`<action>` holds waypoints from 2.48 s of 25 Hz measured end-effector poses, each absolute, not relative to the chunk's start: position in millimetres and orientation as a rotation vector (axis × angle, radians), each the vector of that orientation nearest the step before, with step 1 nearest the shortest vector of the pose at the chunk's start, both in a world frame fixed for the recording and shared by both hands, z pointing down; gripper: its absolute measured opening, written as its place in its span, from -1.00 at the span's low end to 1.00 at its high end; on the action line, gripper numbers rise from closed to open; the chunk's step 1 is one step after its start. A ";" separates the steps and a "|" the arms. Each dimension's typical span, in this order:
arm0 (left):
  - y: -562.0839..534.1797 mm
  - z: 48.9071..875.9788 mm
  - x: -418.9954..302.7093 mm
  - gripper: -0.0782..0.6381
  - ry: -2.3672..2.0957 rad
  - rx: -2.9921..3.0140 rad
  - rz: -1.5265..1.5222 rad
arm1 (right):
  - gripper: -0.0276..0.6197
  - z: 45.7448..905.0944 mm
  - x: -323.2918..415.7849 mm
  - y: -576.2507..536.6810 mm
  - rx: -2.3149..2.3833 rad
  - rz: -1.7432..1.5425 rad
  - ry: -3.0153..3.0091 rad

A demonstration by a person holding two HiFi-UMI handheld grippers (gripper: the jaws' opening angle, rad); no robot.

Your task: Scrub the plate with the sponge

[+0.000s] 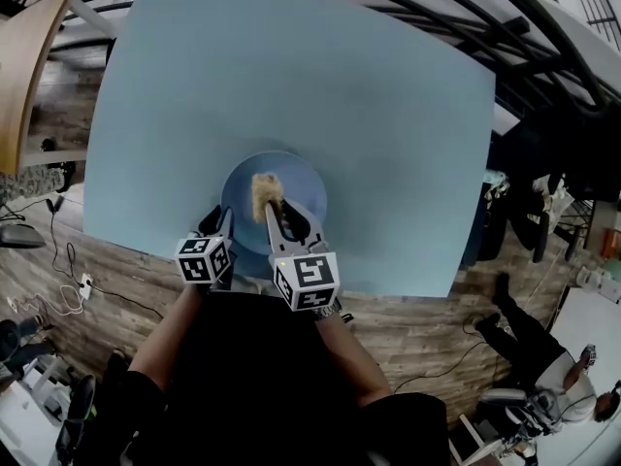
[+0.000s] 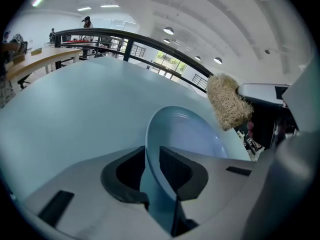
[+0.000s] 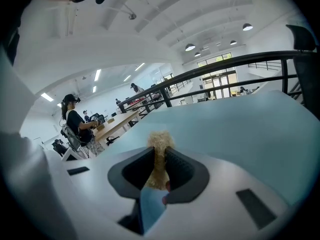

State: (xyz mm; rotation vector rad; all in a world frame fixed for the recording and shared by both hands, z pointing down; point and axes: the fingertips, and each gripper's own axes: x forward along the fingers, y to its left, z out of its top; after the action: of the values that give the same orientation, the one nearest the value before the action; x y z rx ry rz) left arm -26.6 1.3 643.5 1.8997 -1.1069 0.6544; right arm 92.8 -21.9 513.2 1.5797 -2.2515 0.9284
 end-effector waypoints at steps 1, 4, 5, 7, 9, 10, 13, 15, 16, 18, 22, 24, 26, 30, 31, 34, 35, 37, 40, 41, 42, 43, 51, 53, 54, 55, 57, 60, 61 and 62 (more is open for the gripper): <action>1.8 645.0 -27.6 -0.77 -1.121 1.886 0.659 | -0.70 514.7 91.7 -22.3 1.570 0.928 -2.254; 2.5 648.0 -31.2 -0.77 -1.168 1.854 0.668 | -0.70 518.4 90.1 -23.1 1.547 0.926 -2.262; 2.5 648.9 -32.4 -0.77 -1.178 1.848 0.673 | -0.70 519.5 89.6 -23.6 1.542 0.926 -2.265; 2.2 651.3 -35.2 -0.77 -1.190 1.832 0.680 | -0.70 522.6 87.9 -25.2 1.531 0.928 -2.266; 1.0 653.3 -37.4 -0.77 -1.201 1.813 0.680 | -0.70 526.9 86.1 -27.3 1.515 0.929 -2.265; 0.2 653.6 -37.6 -0.77 -1.205 1.807 0.680 | -0.70 528.8 85.9 -28.3 1.505 0.929 -2.264; 0.3 652.7 -37.5 -0.77 -1.213 1.791 0.672 | -0.70 533.6 85.7 -28.6 1.482 0.931 -2.259; 0.5 652.3 -39.1 -0.77 -1.221 1.775 0.661 | -0.70 538.9 84.2 -28.1 1.469 0.935 -2.249; 0.3 652.4 -40.2 -0.77 -1.227 1.764 0.657 | -0.70 542.3 83.2 -27.9 1.463 0.939 -2.244; -0.6 652.9 -41.8 -0.77 -1.238 1.743 0.649 | -0.70 548.8 81.6 -27.9 1.453 0.953 -2.233; -3.7 653.5 -44.1 -0.77 -1.243 1.722 0.649 | -0.70 557.6 76.8 -31.0 1.434 0.973 -2.223; -2.9 653.4 -45.0 -0.77 -1.241 1.717 0.654 | -0.70 560.4 73.7 -31.8 1.422 0.974 -2.222; -2.0 653.4 -46.5 -0.77 -1.242 1.709 0.661 | -0.70 563.7 71.1 -32.7 1.413 0.973 -2.221; -1.7 653.7 -48.6 -0.77 -1.242 1.716 0.691 | -0.70 573.8 68.3 -34.8 1.416 0.984 -2.198; -1.7 653.9 -48.2 -0.77 -1.239 1.718 0.694 | -0.70 576.6 68.0 -35.2 1.421 0.989 -2.190; -0.8 654.1 -48.0 -0.77 -1.237 1.726 0.699 | -0.70 583.5 64.1 -34.9 1.418 0.999 -2.178; -0.7 654.0 -48.3 -0.76 -1.239 1.727 0.701 | -0.70 585.2 61.9 -34.8 1.412 0.998 -2.176; -1.8 653.9 -48.9 -0.77 -1.243 1.727 0.703 | -0.70 588.1 57.4 -36.1 1.397 0.992 -2.176; -3.9 653.3 -48.7 -0.76 -1.246 1.731 0.709 | -0.70 592.9 51.7 -39.3 1.372 0.982 -2.175; -4.2 653.0 -48.6 -0.76 -1.247 1.731 0.710 | -0.70 594.4 50.0 -40.5 1.364 0.977 -2.175; -4.3 653.0 -48.4 -0.76 -1.248 1.731 0.709 | -0.70 595.8 48.6 -41.5 1.357 0.973 -2.175; -4.2 653.2 -48.1 -0.76 -1.248 1.731 0.709 | -0.70 597.2 47.6 -42.3 1.350 0.970 -2.175; -3.0 652.0 -49.1 -0.76 -1.242 1.734 0.713 | -0.70 603.3 46.4 -50.4 1.333 0.949 -2.164; -3.5 652.3 -48.8 -0.76 -1.241 1.734 0.707 | -0.70 607.2 47.9 -52.4 1.329 0.948 -2.155; -3.7 652.4 -48.3 -0.76 -1.241 1.735 0.707 | -0.70 608.5 48.9 -53.3 1.328 0.949 -2.153; -3.8 652.4 -47.8 -0.76 -1.242 1.737 0.709 | -0.70 609.4 49.8 -53.9 1.328 0.951 -2.150; -3.6 652.4 -47.4 -0.76 -1.246 1.740 0.715 | -0.70 610.5 50.5 -54.3 1.326 0.954 -2.147; -4.0 653.3 -48.4 -0.76 -1.248 1.743 0.721 | -0.70 612.1 51.2 -55.2 1.327 0.952 -2.142; -4.4 653.6 -48.6 -0.76 -1.247 1.743 0.722 | -0.70 612.5 52.5 -56.2 1.332 0.953 -2.139; -4.8 653.6 -48.6 -0.76 -1.246 1.744 0.723 | -0.70 612.9 54.4 -57.3 1.338 0.956 -2.135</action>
State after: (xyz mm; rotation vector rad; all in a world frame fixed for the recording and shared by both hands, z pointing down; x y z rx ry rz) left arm -48.6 -4.8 653.6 1.7438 -1.2460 0.7234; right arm 54.4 -57.3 612.9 1.3384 -2.1352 0.9557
